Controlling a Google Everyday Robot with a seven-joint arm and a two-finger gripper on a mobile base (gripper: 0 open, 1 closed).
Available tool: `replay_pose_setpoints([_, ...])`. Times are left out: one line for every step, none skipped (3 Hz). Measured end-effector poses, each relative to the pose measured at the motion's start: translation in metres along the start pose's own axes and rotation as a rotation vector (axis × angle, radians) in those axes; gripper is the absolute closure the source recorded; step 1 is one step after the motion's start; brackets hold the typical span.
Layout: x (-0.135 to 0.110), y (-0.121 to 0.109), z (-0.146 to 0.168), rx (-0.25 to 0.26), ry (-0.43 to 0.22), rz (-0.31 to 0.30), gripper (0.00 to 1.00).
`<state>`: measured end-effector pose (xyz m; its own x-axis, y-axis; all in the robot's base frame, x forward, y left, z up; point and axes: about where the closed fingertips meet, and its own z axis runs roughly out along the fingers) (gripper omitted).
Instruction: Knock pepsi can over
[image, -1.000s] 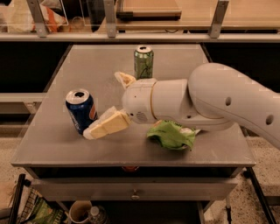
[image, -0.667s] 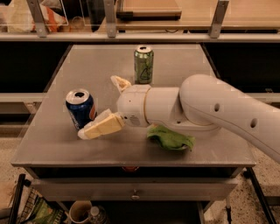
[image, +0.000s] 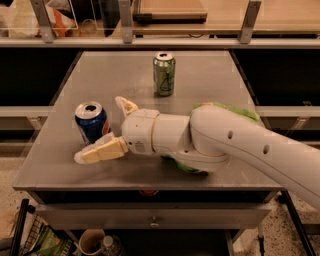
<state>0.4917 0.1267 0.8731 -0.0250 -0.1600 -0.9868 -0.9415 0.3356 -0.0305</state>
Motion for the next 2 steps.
replay_pose_setpoints([-0.0003,0.0044,0.0084,-0.023,-0.031,-0.017,0.17])
replay_pose_setpoints([-0.0041,0.0049,0.0132,-0.045,-0.045,-0.055,0.41])
